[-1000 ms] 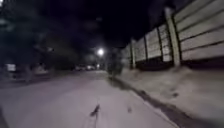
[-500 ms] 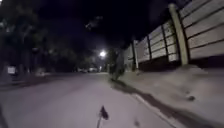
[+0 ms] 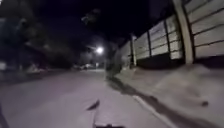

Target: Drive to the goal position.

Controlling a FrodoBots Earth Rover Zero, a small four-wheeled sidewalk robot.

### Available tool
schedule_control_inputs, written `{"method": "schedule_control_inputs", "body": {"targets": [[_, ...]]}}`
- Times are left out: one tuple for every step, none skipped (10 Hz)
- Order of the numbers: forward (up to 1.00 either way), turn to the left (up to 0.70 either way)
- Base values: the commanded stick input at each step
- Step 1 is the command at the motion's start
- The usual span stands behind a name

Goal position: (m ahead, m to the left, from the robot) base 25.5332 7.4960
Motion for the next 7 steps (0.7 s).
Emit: {"method": "schedule_control_inputs", "body": {"targets": [[0.7, 0.0], [0.7, 0.0], [0.7, 0.0], [0.7, 0.0], [0.7, 0.0], [0.7, 0.0], [0.7, 0.0]]}}
